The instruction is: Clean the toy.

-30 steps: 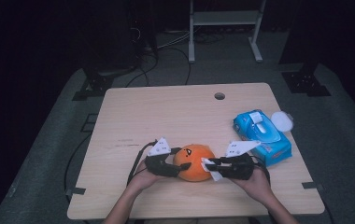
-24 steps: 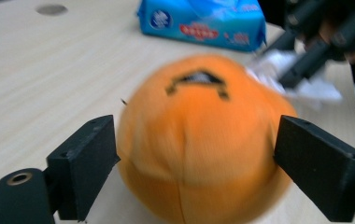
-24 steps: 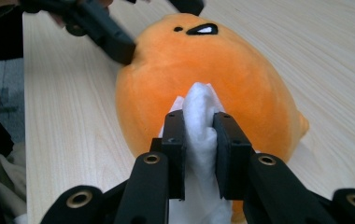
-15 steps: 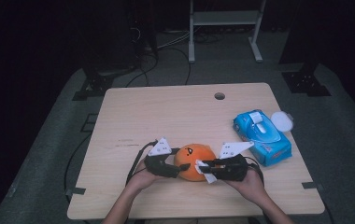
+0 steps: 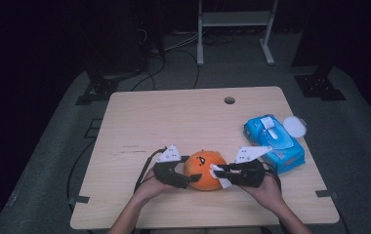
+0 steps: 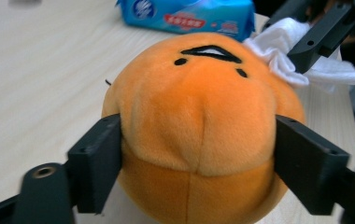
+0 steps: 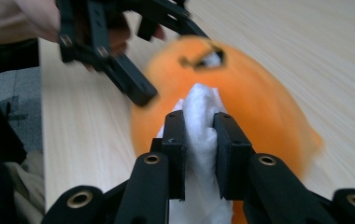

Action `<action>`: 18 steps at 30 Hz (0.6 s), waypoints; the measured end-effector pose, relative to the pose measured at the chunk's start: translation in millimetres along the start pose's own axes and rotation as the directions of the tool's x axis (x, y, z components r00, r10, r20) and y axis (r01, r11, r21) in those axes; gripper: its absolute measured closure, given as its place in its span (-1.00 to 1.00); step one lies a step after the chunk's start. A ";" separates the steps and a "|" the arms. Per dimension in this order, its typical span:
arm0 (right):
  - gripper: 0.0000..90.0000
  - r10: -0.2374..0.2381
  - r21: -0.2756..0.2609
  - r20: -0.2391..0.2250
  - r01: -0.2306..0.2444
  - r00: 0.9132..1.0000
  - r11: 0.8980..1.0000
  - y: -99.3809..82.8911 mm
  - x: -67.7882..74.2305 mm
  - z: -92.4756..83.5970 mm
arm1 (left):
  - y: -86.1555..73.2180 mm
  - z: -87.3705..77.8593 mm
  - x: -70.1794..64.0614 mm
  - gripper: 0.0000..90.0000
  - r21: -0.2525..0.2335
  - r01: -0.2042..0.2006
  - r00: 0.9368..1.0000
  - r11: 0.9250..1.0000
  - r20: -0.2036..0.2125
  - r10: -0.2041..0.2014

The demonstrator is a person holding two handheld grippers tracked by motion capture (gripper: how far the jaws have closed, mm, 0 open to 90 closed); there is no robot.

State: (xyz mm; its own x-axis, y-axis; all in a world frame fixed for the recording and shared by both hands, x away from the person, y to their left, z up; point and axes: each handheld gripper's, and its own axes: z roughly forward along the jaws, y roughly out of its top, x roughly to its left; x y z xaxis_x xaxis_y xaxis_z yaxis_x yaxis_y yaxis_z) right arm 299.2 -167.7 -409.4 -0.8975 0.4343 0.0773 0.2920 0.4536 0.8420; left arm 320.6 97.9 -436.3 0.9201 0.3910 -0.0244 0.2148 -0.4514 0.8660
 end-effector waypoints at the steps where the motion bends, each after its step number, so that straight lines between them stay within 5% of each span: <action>1: 0.67 -0.012 -0.008 -0.006 0.012 1.000 1.000 3.2 2.6 1.0 | 1.3 1.0 -3.9 -0.46 0.005 -0.039 0.999 0.999 -0.001 0.039; 3: 0.68 -0.036 -0.018 0.002 0.036 0.999 0.999 7.6 4.6 1.4 | 2.5 1.7 -7.8 -0.44 0.010 -0.076 0.997 0.997 -0.005 0.076; 5: 0.68 -0.036 -0.024 0.026 0.036 0.999 0.999 8.2 0.7 -1.8 | 1.7 0.7 -6.0 -0.45 0.011 -0.069 0.998 0.998 -0.001 0.069; 8: 0.68 -0.012 -0.001 0.096 0.013 0.995 1.000 1.2 -12.2 -7.7 | 0.5 0.4 -0.5 -0.65 0.002 0.021 1.000 1.000 -0.013 -0.021; 11: 0.68 0.063 -0.009 0.072 -0.062 0.995 0.998 -10.0 -23.1 -10.3 | -0.4 3.0 2.1 -0.74 -0.011 0.088 0.996 0.996 0.013 -0.088; 14: 0.68 0.050 -0.013 0.049 -0.049 0.998 0.999 -6.8 -15.7 -9.9 | 1.6 3.9 -2.1 -0.57 -0.015 0.048 0.999 0.999 0.006 -0.047; 18: 0.67 -0.032 -0.037 -0.016 0.031 0.999 0.999 7.8 7.8 -2.0 | 7.2 4.5 -16.1 -0.44 -0.002 -0.099 0.995 0.995 -0.003 0.099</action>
State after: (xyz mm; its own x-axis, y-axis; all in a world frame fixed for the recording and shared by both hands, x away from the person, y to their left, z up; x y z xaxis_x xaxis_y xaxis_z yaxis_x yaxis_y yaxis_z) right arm 293.8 -162.3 -401.2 -0.9116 0.4068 0.0593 0.2514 0.4377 0.8633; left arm 308.8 84.8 -432.0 0.9359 0.3467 0.0627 0.1223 -0.4867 0.8650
